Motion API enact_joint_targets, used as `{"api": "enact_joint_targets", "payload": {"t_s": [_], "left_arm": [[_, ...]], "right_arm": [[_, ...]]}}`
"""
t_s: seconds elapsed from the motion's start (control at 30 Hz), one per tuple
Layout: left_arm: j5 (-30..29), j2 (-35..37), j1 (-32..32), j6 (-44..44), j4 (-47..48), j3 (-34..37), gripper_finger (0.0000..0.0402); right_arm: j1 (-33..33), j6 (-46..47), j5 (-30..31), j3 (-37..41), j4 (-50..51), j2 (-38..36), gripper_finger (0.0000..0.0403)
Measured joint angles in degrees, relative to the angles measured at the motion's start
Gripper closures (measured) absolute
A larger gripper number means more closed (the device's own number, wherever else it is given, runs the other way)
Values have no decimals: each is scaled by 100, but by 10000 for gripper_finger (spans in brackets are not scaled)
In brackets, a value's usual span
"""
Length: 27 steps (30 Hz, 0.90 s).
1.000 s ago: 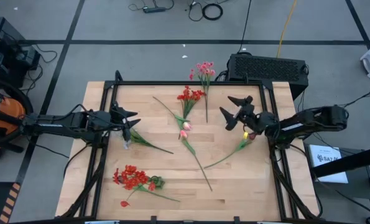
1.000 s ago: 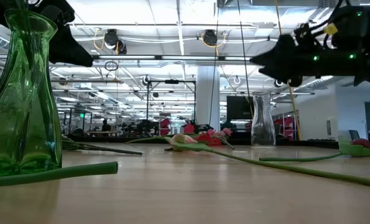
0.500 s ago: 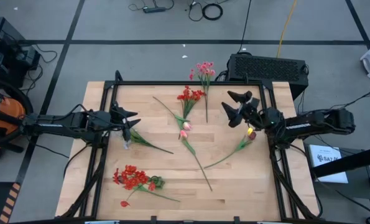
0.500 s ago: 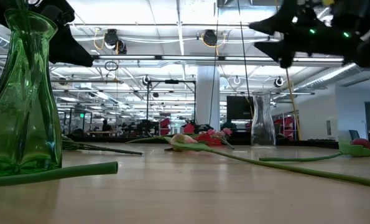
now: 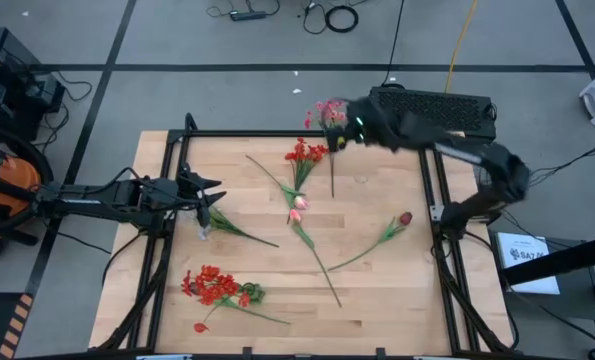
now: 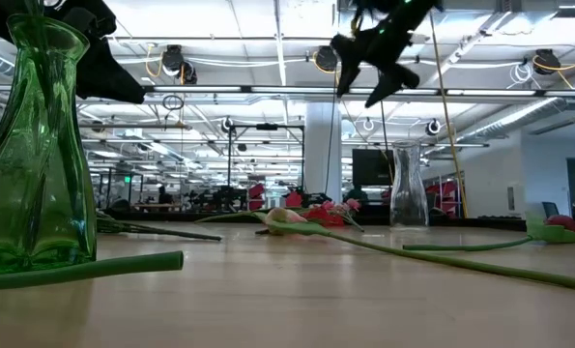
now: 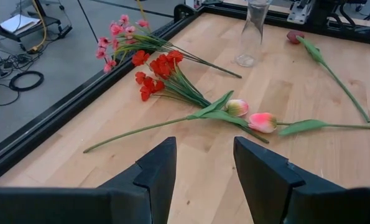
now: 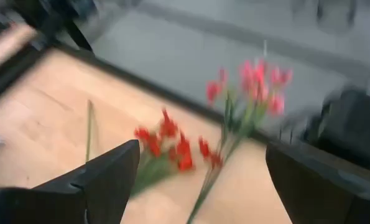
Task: Sort flowers into vase by color
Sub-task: Put the pink flowers into the transparent vase
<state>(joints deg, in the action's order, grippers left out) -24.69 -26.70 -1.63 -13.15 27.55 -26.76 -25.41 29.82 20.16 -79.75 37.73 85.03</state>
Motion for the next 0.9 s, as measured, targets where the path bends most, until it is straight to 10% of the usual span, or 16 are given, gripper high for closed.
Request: {"api": "enact_joint_targets", "payload": {"t_s": [0.37, 0.9], "left_arm": [[0, 0, 0, 0, 2, 0, 233], [-1, 0, 0, 9, 225, 0, 233]], "right_arm": [[-1091, 703, -1507, -2695, 2577, 2675, 91], [-1362, 1099, -1860, -3042, 2499, 4176, 147]]}}
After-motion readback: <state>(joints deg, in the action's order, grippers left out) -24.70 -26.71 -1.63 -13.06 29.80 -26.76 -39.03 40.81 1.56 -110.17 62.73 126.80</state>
